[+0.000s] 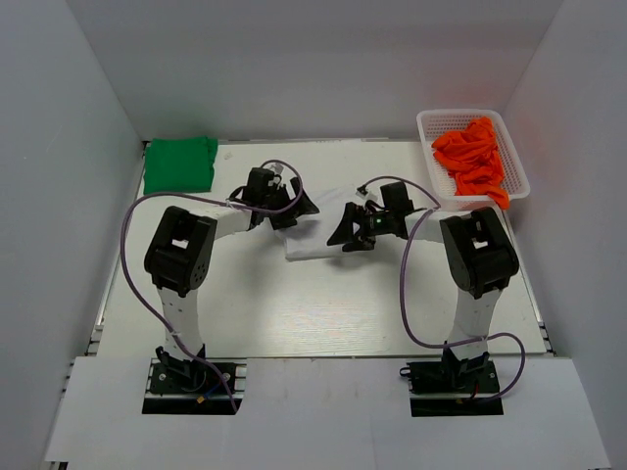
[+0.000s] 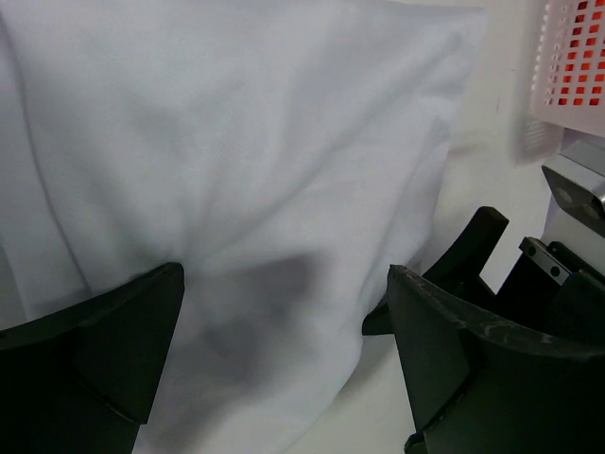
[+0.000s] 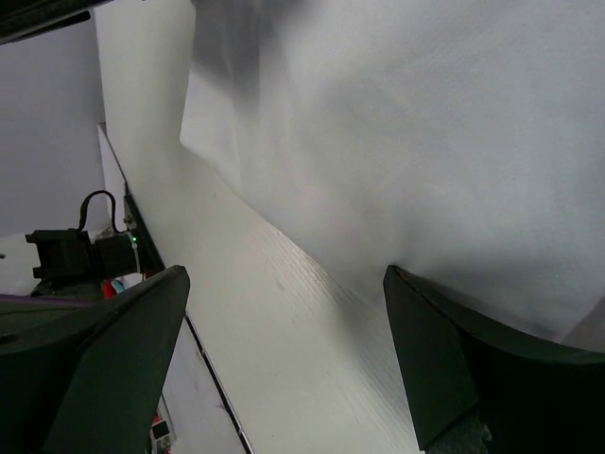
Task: Fold and stack the t-shirts
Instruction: Smooth out wrinkles on the folded tshirt
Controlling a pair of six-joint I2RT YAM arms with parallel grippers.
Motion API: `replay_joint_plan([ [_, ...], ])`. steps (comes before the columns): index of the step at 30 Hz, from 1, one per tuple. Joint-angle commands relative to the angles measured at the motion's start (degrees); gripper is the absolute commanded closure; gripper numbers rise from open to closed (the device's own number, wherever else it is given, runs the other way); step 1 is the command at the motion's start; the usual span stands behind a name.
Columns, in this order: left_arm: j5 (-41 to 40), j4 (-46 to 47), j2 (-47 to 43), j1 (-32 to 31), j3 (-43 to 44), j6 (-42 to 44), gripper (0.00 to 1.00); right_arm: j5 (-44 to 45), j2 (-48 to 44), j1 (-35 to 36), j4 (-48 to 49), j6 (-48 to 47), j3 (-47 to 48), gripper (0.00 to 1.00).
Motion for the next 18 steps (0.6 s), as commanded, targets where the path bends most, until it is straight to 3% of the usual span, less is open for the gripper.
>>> replay_joint_plan([
  [1,-1.63,2.77,-0.31,0.69,-4.0,1.54,0.0,0.97,3.23,-1.23,1.54,-0.09,-3.5,0.1],
  [4,3.72,9.1,0.3,1.21,-5.15,2.6,0.0,-0.7,4.73,-1.24,3.3,0.52,-5.27,0.1],
  [7,7.07,9.82,0.31,1.21,-3.4,4.18,0.0,-0.7,2.8,-1.15,2.61,-0.26,-5.19,0.1],
  [12,1.21,-0.01,-6.79,-0.1,3.89,9.11,0.0,1.4,-5.11,-1.15,-2.57,-2.99,1.4,0.1],
  [18,-2.56,-10.12,-10.41,1.13,5.13,9.72,0.0,5.53,-15.38,-1.33,-7.41,-4.05,5.27,0.1],
])
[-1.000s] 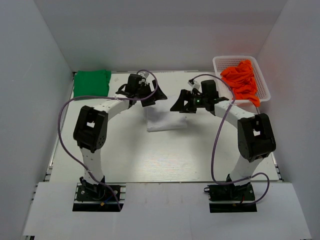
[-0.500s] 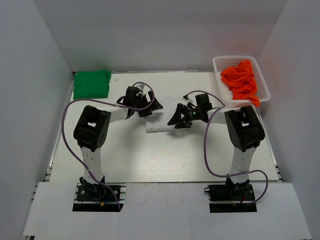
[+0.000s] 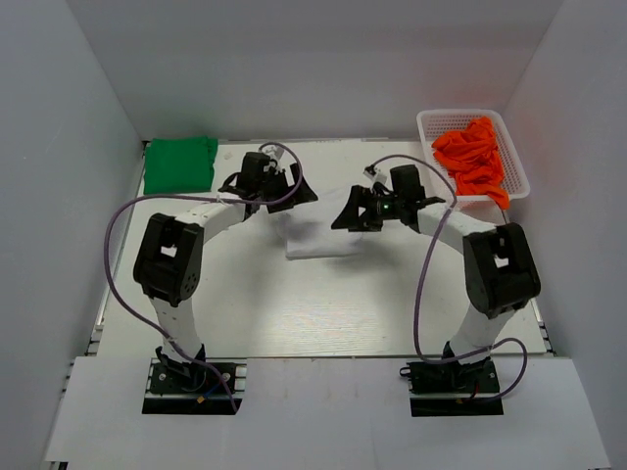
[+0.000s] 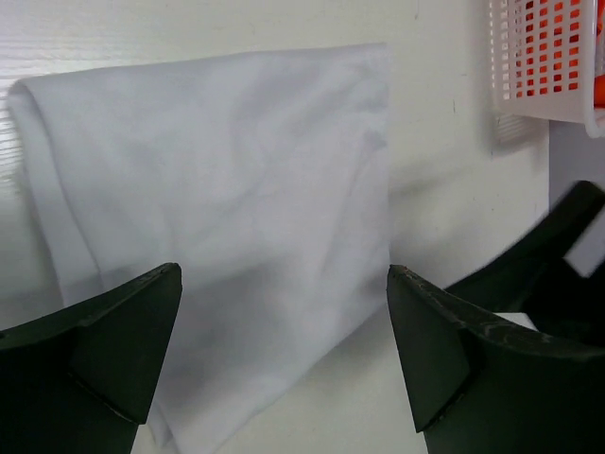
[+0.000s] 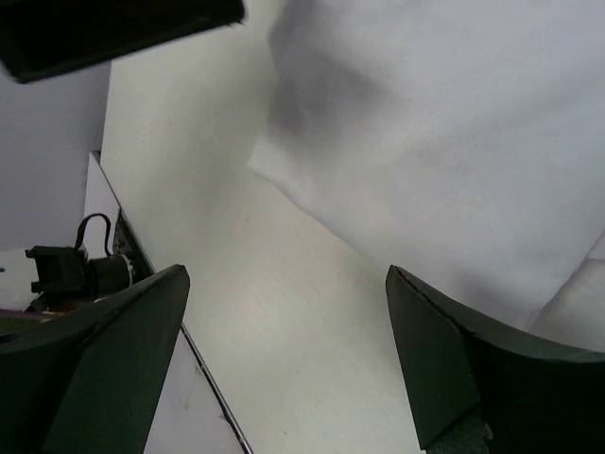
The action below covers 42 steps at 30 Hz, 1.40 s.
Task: Fold and stack the t-shirts
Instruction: Smooth out wrinkles on the folded tshirt, then put the neatly folded tshirt into the corner of the board with the left arm
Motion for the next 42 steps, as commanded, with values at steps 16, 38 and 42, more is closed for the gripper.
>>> replay_joint_plan([
  [16,-15.08,-20.48,2.58,-2.1,6.16,5.19,0.19,14.99,-18.96,-0.48,-11.5,-1.64,-2.03,0.1],
  [38,-17.45,-22.06,10.07,-4.74,9.67,6.42,1.0,19.13,-23.09,-1.27,-15.46,-3.4,-2.47,0.1],
  [42,-19.03,-19.0,5.5,-3.51,9.67,10.1,1.0,19.04,-23.53,-1.44,-14.76,-3.14,-2.82,0.1],
])
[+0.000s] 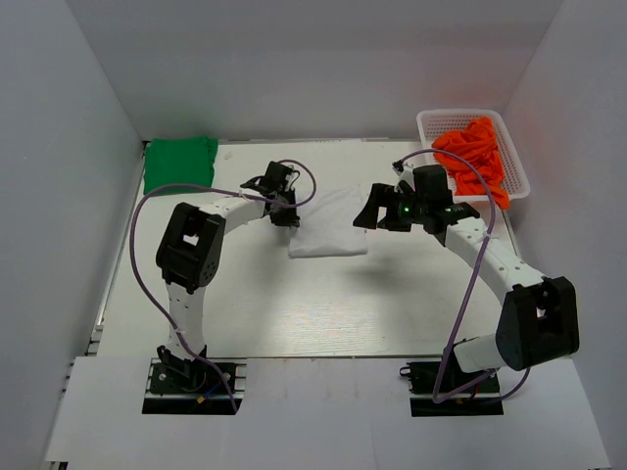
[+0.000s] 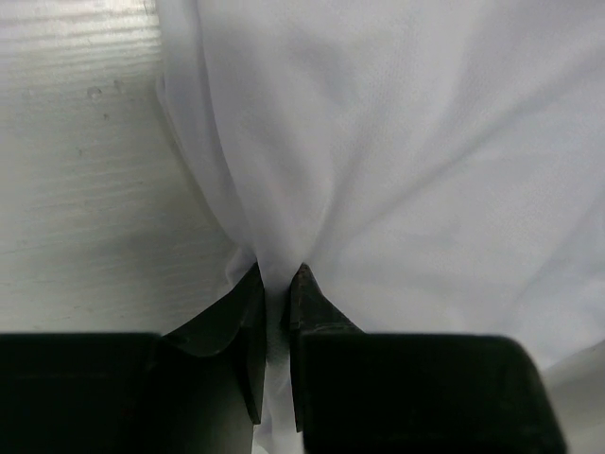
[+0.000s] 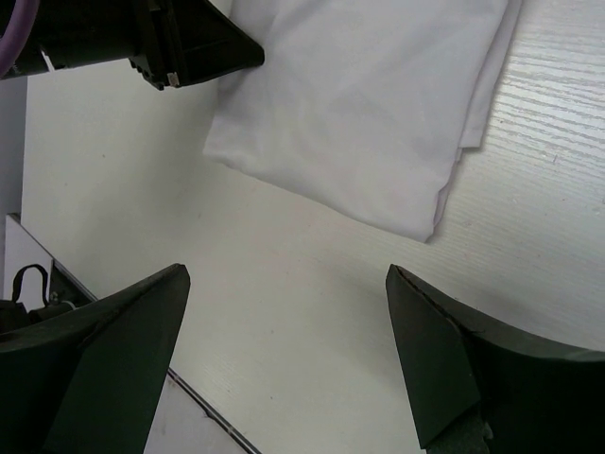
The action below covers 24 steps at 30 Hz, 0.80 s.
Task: Fold and stack the t-shirts
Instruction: Put the neatly folded tshirt into the corner of the board with the left arm
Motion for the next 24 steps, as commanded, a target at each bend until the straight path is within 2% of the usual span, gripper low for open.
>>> replay_joint_plan([
  [1,-2.42,1.55,-4.47,0.84,0.95,6.56,1.0,0.44,-1.79,-0.42,0.61,-0.95,0.15,0.1],
  [5,-4.71,2.09,-8.61,0.84,3.58,15.18,1.0,0.53,-2.22,-0.68,0.96,-0.95,-0.12,0.1],
  [7,-5.68,2.09,-10.89,0.84,3.59,23.17,1.0,0.44,-2.05,-0.85,0.96,-1.04,-0.12,0.1],
  [10,-8.57,3.67,-12.39,2.15,2.36,28.72,1.0,0.09,-1.87,-0.86,0.96,-0.86,-0.12,0.1],
  [16,-10.34,4.98,-15.99,6.11,1.83,35.85,1.0,-0.44,-1.7,-0.95,0.17,-0.77,1.29,0.1],
  [24,-7.53,7.89,-18.28,14.02,4.02,44.2,1.0,-1.49,-0.56,-1.21,-0.44,-0.51,5.33,0.1],
])
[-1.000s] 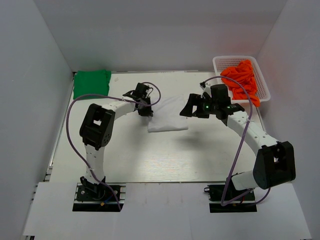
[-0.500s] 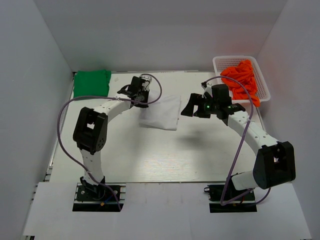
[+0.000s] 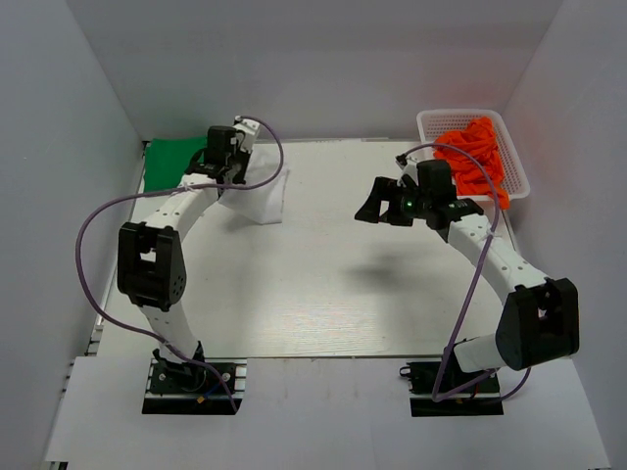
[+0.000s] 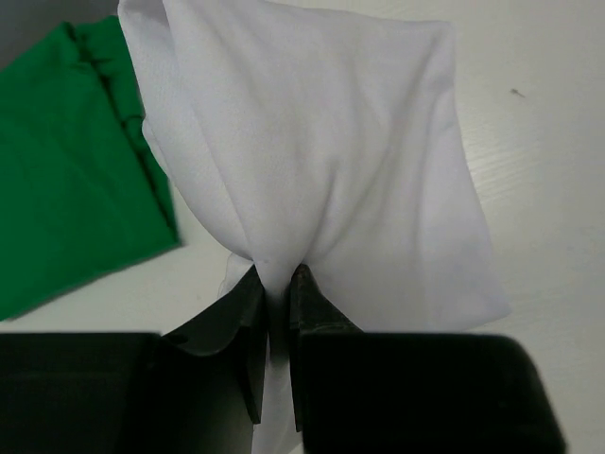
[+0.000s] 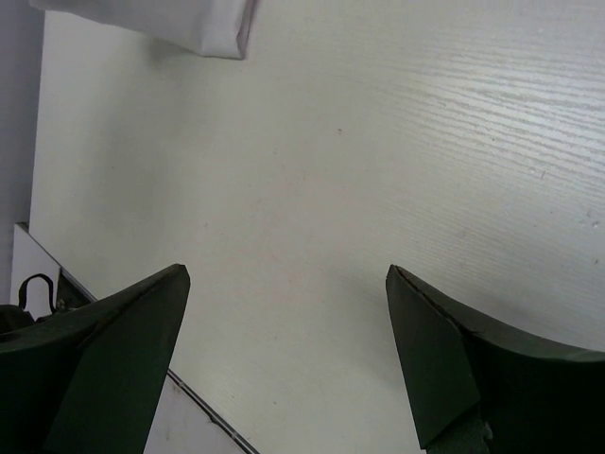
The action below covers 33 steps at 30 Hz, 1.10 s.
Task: Fold and stack the t-shirts
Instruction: Put the neatly folded tshirt into the corner of the board with the left arm
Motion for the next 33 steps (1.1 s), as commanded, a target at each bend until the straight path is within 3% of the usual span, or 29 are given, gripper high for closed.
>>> replay_joint_plan([
  [1,1.13,2.58,-3.47,3.09,3.72,5.43,1.0,-1.52,-0.38,-0.33,0.34,-0.71,4.33,0.1],
  [22,9.04,4.51,7.7,17.51,20.86,12.73,1.0,-7.76,12.1,-0.25,-3.08,0.61,17.06,0.1],
  [33,9.22,12.49,11.56,24.72,19.63,9.22,1.0,-9.07,17.54,-0.33,-4.49,1.49,22.87,0.1],
])
